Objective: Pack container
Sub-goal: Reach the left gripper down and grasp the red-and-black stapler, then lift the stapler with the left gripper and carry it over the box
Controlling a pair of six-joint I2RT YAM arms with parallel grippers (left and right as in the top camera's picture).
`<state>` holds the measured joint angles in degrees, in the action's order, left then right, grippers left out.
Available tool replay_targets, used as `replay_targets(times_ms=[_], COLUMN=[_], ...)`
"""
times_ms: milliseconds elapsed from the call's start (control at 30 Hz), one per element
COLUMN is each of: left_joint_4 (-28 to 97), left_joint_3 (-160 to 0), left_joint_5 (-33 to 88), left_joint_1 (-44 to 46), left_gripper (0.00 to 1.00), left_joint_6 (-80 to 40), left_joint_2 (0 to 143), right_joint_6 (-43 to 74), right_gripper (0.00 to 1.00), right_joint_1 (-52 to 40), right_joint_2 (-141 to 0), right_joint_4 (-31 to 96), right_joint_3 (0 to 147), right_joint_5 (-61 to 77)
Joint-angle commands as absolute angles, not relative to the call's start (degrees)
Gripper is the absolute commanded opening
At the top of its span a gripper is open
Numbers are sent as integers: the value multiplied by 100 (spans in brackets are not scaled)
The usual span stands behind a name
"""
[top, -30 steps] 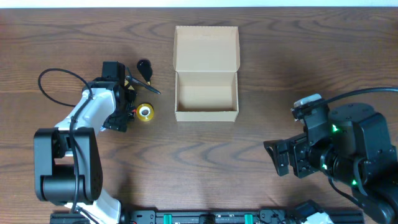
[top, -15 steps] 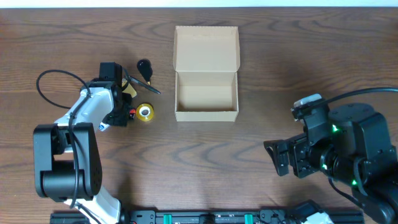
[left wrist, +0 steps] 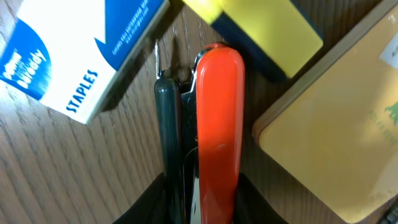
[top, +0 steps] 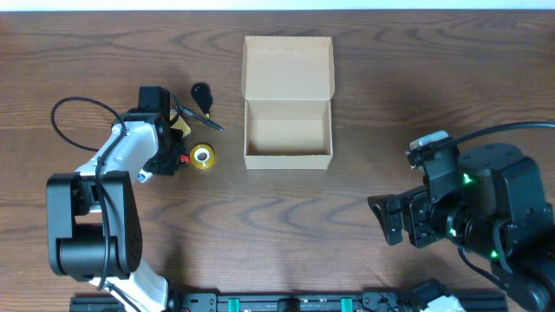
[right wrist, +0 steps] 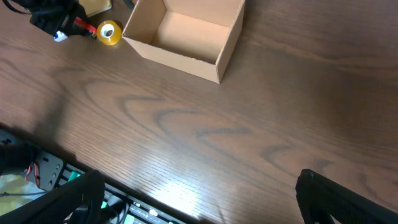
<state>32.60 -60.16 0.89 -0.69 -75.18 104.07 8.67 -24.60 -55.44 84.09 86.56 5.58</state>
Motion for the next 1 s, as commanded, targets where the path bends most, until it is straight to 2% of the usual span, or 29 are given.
replay_targets(times_ms=[0,367,633,767,967], left_joint_4=[3382,4827,4735,4383,3662], left_joint_3=[-6204,-7354,-8049,-8049,-8049], left_joint_5=[414,10,-899,-897,-921], left_joint_1=[-89,266,1149,1525,2187], left_gripper=[6,6,6,6,6], left_joint_6=[-7550,-7852,-8353,-8772,-8790], left_joint_2=[10471,9828,9513,9520,9524], right_joint_6=[805,805,805,805,805], right_gripper=[99,99,99,99,99], right_joint_1=[-2418,-2418,-2418,-2418,-2418], right_joint_2=[-5540,-5540,-5540,-5540,-5540], right_joint_4=[8407,8407,8407,8407,8407], right_joint_3=[8731,8731,8731,8731,8731], right_joint_5=[561,561,561,561,561])
